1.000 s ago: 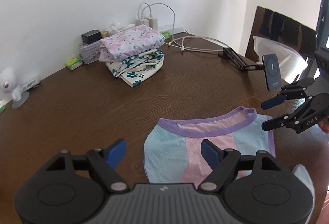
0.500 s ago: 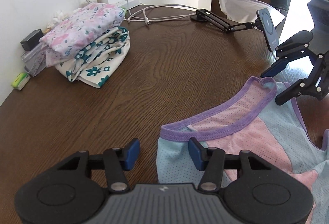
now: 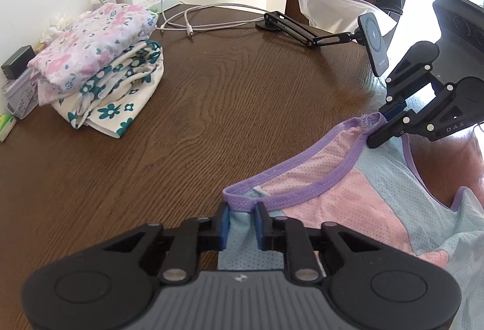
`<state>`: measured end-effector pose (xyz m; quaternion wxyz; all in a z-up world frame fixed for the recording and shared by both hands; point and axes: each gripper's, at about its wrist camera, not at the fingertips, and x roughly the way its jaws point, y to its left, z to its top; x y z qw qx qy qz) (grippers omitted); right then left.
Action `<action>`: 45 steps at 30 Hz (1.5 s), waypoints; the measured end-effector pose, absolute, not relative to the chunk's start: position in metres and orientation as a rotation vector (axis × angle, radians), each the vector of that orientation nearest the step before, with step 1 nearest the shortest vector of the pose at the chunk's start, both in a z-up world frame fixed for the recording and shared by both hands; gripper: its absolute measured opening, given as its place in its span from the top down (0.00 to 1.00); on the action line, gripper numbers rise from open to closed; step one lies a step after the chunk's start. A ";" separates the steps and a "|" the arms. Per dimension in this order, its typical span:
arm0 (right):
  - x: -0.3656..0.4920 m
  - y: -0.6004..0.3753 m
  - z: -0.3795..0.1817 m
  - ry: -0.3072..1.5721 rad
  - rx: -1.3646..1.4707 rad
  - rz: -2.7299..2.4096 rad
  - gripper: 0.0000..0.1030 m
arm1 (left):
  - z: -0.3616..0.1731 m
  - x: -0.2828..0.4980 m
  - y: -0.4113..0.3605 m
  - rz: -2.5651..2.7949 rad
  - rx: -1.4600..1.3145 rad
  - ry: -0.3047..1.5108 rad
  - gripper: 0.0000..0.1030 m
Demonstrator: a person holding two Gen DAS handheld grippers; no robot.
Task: Fold clothes
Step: 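Grasp the lavender waistband with the left tool while the right tool grasps the trim, then lift the garment by its trim with both tools, holding it up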
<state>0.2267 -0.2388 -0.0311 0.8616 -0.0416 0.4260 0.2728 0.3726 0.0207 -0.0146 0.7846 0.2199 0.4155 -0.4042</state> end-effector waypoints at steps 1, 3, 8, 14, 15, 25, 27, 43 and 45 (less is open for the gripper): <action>0.227 -0.239 -0.031 0.896 -0.088 0.573 0.95 | -0.015 0.369 0.019 -0.867 0.483 0.886 0.95; 0.227 -0.239 -0.031 0.904 -0.087 0.578 0.96 | -0.015 0.363 0.016 -0.853 0.501 0.866 0.97; 0.229 -0.239 -0.029 0.920 -0.071 0.575 0.96 | -0.016 0.349 0.011 -0.805 0.546 0.812 0.98; 0.230 -0.236 -0.025 0.935 -0.082 0.560 0.96 | -0.010 0.329 0.010 -0.743 0.575 0.736 0.98; 0.229 -0.235 -0.023 0.932 -0.088 0.556 0.97 | -0.006 0.326 0.012 -0.733 0.572 0.720 0.98; 0.206 -0.227 0.037 0.760 -0.213 0.529 0.97 | 0.049 0.270 0.021 -0.614 0.585 0.527 0.98; 0.198 -0.223 0.050 0.718 -0.253 0.520 0.97 | 0.061 0.257 0.023 -0.577 0.578 0.487 0.98; 0.134 -0.158 0.208 0.239 -0.687 0.454 0.97 | 0.215 0.155 0.033 -0.169 0.583 0.172 0.98; 0.135 -0.150 0.230 0.193 -0.722 0.443 0.97 | 0.239 0.150 0.032 -0.122 0.587 0.137 0.98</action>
